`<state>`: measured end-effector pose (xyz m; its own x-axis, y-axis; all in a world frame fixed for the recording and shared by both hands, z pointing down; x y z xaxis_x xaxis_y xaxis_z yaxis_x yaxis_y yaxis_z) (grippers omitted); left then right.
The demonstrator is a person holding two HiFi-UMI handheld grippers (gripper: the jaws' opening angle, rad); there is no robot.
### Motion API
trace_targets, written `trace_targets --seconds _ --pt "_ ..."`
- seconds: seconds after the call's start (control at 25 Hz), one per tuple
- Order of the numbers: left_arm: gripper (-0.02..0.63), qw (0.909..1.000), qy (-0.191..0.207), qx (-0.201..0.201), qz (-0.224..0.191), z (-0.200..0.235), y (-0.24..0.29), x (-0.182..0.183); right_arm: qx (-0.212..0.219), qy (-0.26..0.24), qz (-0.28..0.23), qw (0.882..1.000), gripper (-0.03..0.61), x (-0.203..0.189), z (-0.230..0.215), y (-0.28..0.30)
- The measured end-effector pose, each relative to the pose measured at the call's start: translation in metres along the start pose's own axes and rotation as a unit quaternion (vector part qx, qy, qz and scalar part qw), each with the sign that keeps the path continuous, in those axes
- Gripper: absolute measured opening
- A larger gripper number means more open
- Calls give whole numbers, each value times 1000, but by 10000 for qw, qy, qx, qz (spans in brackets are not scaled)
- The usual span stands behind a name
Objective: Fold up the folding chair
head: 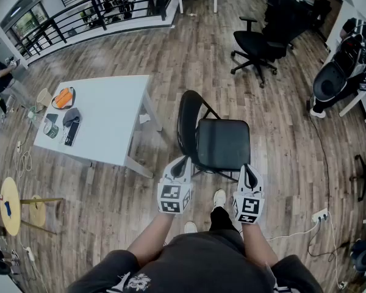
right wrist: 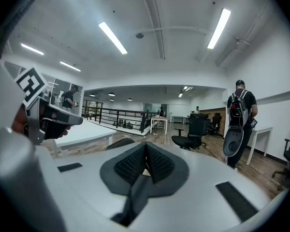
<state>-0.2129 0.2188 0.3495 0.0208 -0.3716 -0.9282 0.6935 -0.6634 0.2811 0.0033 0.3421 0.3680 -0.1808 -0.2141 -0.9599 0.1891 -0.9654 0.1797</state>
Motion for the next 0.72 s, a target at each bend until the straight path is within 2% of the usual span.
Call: trace_targets --seconds 0.16,0.36,0.72 --pt "5 10000 3 67 57 -5 46 10 59 20 102 9999 14 -6 -34 40" --pt "5 9999 -119 -44 -46 -9 96 17 176 30 143 9997 14 -14 -70 87" --pt "5 9994 -88 259 209 -15 164 20 331 164 260 9990 14 -38 -124 140"
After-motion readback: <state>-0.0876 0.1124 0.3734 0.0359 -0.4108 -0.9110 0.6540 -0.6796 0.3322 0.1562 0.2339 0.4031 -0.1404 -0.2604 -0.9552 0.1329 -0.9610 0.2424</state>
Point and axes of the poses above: the fingertips, and each gripper's own axes: y forward along the fingers, z to its left, x out of its top, the point moved 8 cm from there along -y, backward along the fingers, and after that the axes turned 7 degrees about -y, right-handed, at the moved point
